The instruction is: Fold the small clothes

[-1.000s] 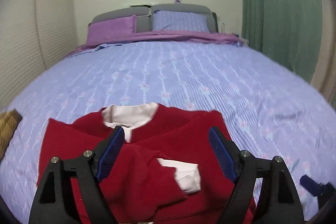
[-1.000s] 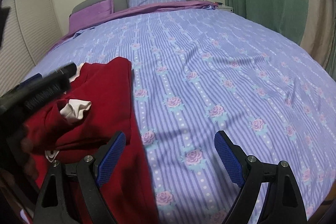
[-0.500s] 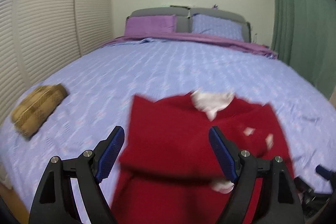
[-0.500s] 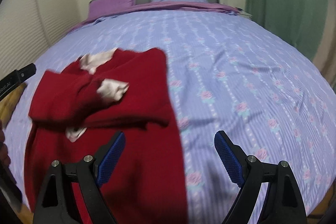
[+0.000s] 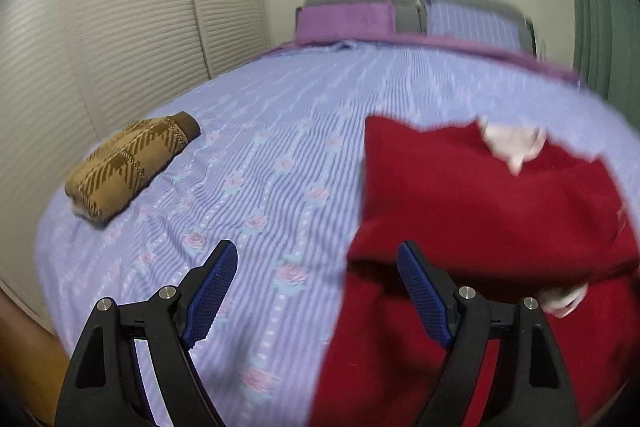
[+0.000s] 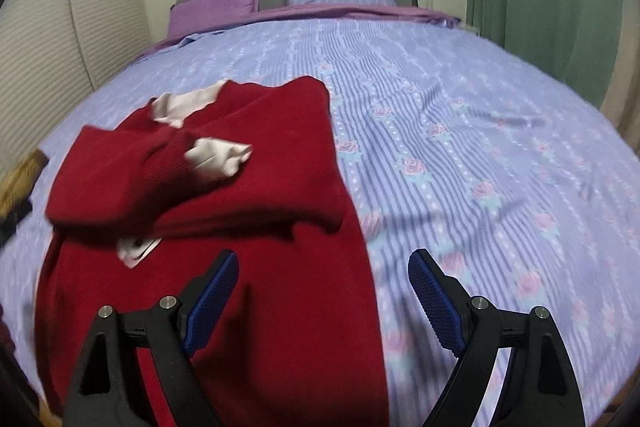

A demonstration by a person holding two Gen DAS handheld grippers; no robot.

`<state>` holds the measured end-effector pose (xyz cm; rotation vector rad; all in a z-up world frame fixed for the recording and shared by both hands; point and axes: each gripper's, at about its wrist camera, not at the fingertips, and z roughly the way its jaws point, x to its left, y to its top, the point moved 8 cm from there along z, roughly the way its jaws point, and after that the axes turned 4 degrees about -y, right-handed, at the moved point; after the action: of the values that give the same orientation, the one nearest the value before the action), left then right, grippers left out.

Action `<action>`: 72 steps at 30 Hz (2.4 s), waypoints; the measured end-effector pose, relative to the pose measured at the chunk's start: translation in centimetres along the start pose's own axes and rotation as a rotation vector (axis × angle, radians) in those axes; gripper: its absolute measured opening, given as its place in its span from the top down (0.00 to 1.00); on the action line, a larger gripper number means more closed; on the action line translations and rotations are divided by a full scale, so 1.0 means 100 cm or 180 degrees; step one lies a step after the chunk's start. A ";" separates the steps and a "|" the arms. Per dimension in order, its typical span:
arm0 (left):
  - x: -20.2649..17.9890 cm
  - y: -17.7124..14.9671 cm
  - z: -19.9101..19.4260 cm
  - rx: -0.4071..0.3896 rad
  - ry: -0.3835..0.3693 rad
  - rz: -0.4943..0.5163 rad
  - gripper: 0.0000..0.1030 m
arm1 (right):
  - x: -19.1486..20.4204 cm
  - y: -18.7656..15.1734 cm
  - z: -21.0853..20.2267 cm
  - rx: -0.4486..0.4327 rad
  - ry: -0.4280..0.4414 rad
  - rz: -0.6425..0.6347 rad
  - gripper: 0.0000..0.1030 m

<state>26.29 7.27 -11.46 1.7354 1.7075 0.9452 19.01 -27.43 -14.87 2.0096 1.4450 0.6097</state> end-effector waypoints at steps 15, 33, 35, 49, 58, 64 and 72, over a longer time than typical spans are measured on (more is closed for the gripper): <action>0.017 0.018 0.034 0.0071 -0.0329 -0.0144 0.22 | 0.108 0.059 -0.015 -0.0522 0.0785 -0.0132 0.15; -0.014 -0.002 0.055 0.0180 -0.0709 0.0473 0.56 | 0.141 0.057 0.036 -0.0268 0.0523 -0.0213 0.15; -0.018 -0.006 0.048 0.0183 -0.0880 0.0439 0.66 | 0.141 0.057 0.035 -0.0268 0.0507 -0.0207 0.15; -0.017 -0.003 0.058 0.0170 -0.1416 -0.0007 0.87 | 0.145 0.052 0.039 -0.0172 0.0357 -0.0300 0.15; 0.003 -0.018 0.044 -0.0029 -0.1188 -0.0328 0.91 | 0.151 0.047 0.047 -0.0127 0.0348 -0.0355 0.15; 0.016 -0.027 0.051 -0.0020 -0.1242 -0.0753 0.91 | 0.154 0.046 0.045 -0.0117 0.0428 -0.0355 0.15; 0.012 -0.009 0.037 0.0186 -0.1172 -0.0290 0.73 | 0.148 0.046 0.043 -0.0141 0.0441 -0.0288 0.15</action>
<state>28.60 8.95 -14.32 1.7257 1.5669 0.5011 29.57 -15.29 -14.40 1.8885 1.5802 0.7475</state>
